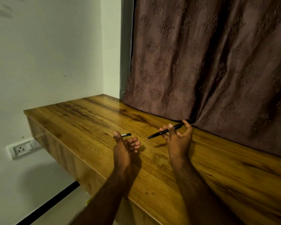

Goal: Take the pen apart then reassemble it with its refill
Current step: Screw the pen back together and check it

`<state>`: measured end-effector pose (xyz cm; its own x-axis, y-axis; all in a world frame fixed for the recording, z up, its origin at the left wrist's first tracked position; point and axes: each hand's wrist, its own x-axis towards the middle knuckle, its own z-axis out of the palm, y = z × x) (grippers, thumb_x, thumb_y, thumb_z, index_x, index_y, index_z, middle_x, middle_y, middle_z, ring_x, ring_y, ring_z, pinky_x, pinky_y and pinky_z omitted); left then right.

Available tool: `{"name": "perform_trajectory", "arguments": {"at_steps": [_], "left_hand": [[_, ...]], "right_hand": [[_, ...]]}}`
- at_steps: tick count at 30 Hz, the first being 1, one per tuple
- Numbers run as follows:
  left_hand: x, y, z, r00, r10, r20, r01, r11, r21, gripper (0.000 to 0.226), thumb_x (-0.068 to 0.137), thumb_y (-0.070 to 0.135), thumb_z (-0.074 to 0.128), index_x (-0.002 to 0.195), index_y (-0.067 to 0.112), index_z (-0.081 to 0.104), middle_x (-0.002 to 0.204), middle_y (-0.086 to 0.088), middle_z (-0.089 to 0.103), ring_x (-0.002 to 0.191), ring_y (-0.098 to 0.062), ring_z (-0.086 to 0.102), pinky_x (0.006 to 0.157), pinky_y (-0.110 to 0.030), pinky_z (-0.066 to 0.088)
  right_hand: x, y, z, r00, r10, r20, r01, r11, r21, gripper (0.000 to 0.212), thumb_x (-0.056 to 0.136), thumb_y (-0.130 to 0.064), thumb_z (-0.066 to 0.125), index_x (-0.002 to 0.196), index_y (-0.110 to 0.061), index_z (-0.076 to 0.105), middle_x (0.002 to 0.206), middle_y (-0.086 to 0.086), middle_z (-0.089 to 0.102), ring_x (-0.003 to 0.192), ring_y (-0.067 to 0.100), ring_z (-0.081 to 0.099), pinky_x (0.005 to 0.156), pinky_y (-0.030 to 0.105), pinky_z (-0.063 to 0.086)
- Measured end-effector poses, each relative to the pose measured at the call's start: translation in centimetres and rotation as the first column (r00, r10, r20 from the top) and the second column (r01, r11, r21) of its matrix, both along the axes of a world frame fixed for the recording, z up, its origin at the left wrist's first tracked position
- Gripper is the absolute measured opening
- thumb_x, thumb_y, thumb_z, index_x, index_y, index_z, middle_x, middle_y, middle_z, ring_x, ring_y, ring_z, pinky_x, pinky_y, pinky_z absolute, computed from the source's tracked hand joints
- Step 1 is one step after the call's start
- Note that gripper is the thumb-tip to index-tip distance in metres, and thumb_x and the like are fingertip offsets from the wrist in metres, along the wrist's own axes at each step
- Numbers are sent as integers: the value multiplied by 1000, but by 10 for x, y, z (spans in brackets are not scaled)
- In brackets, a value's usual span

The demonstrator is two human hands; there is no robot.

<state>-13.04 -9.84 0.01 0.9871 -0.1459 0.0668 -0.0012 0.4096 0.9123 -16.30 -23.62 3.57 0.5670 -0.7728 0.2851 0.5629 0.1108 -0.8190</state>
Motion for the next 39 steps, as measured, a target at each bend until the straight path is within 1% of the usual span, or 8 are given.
{"name": "perform_trajectory", "arguments": {"at_steps": [4, 8, 14, 21, 25, 30, 33, 39], "left_hand": [[0, -1, 0, 1000, -21, -6, 21, 1000, 9, 95, 75, 74, 15, 97, -1, 68, 88, -19, 71, 79, -25, 64, 69, -29, 49], [-3, -2, 3, 999, -34, -1, 34, 999, 39, 87, 76, 71, 15, 92, 3, 68, 85, -16, 70, 73, -21, 65, 62, -23, 51], [-6, -2, 1, 1000, -1, 13, 0, 993, 119, 85, 73, 73, 21, 84, 5, 70, 76, -10, 72, 64, -14, 68, 65, -27, 48], [-12, -2, 3, 996, 52, 70, -66, 975, 211, 80, 88, 64, 19, 85, 4, 72, 74, -8, 69, 66, -15, 64, 63, -26, 47], [-10, -1, 1, 994, 83, 69, -95, 977, 192, 86, 77, 73, 19, 84, 6, 73, 77, -9, 70, 75, -22, 64, 75, -36, 49], [-11, 1, 5, 988, 145, 46, -150, 980, 132, 83, 81, 68, 20, 88, 3, 70, 78, -10, 69, 71, -19, 64, 65, -27, 47], [-9, 1, 3, 985, 171, 32, -173, 977, 123, 84, 74, 72, 19, 85, 5, 70, 79, -10, 69, 74, -20, 64, 71, -30, 49], [-6, 2, -1, 986, 162, 38, -166, 977, 136, 86, 73, 74, 17, 85, 9, 71, 84, -11, 71, 84, -26, 65, 84, -37, 50]], "right_hand": [[2, -5, -7, 999, -41, -8, 41, 990, 134, 51, 92, 2, 55, 136, -12, 32, 90, 24, 65, 63, 21, 70, 60, 35, 58], [3, -5, -8, 999, -47, -24, 50, 987, 151, 53, 93, 1, 54, 137, -17, 30, 103, 28, 65, 76, 27, 70, 72, 40, 59], [-2, 2, -10, 993, -89, -76, 76, 983, -165, 54, 94, -1, 52, 139, -26, 35, 88, 10, 72, 74, 20, 73, 76, 40, 58], [-9, 16, -16, 965, -253, -73, 173, 818, -549, 55, 95, -20, 55, 140, -38, 29, 77, -3, 68, 68, 17, 67, 59, 48, 57], [-8, 13, -18, 963, -261, -70, 178, 806, -564, 57, 95, -21, 54, 141, -37, 25, 80, 3, 69, 69, 17, 68, 58, 47, 58], [-8, 9, -17, 968, -243, -62, 175, 831, -529, 50, 95, -13, 53, 136, -33, 32, 77, 3, 68, 67, 18, 70, 62, 46, 60], [-8, 6, -15, 963, -264, -50, 200, 828, -523, 46, 95, -10, 53, 136, -23, 35, 75, -3, 67, 65, 15, 69, 61, 45, 60], [-10, 5, -11, 959, -271, -84, 188, 829, -527, 47, 94, -12, 55, 134, -27, 37, 78, -1, 68, 65, 12, 69, 57, 45, 59]]}}
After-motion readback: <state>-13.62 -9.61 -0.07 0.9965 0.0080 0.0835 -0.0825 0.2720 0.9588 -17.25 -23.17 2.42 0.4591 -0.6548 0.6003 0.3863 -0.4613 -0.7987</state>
